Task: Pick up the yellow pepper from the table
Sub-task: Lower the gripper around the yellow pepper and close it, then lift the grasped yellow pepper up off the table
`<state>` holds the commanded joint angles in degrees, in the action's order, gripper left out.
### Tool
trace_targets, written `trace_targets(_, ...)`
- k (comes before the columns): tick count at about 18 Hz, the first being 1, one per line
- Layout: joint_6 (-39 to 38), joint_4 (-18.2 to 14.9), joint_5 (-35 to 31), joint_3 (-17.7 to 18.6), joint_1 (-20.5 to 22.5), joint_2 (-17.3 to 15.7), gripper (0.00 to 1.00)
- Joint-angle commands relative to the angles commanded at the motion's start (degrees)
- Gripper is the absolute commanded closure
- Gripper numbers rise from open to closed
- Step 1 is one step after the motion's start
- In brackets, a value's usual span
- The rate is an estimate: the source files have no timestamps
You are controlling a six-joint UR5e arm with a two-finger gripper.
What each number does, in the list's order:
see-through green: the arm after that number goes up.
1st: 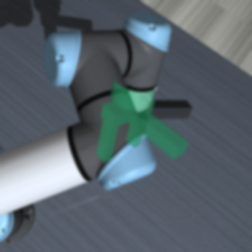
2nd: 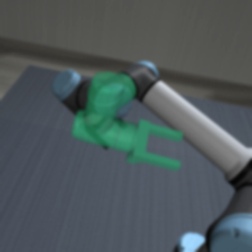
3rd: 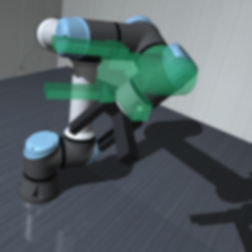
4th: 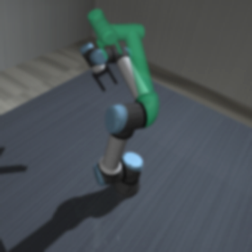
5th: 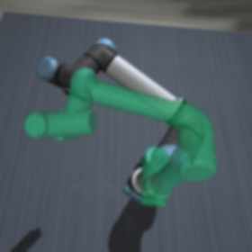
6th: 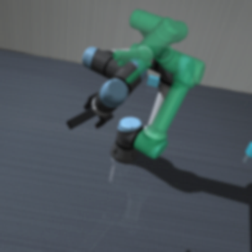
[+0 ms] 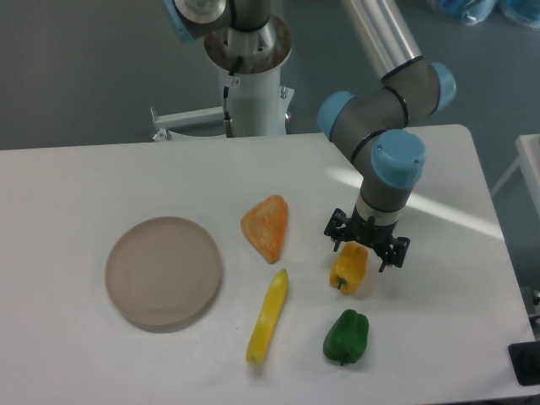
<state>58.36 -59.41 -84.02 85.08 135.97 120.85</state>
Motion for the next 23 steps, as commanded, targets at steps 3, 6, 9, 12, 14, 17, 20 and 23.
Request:
trace_targets(3,0.0,1.31,0.0,0.44,-0.18,0.0,0.0)
trace_targets(6,-0.35,2.37,0.0,0.62,-0.53,0.18,0.0)
trace_targets(9,-0.35,2.37,0.0,0.36,-0.53,0.26,0.32)
trace_targets(12,-0.26,2.29,0.0,-0.08,-0.53,0.26,0.46)
trace_targets(14,-0.09,2.29,0.0,-0.17,-0.53,0.26,0.57)
trace_targets(17,0.09,2.29,0.09,-0.44,-0.36,0.09,0.6)
trace_targets(20,0.18,2.2,0.09,-1.4,-0.27,-0.17,0.6)
trace_targets(23,0.96,2.55,-0.52,-3.68,-0.27,-1.05,0.6)
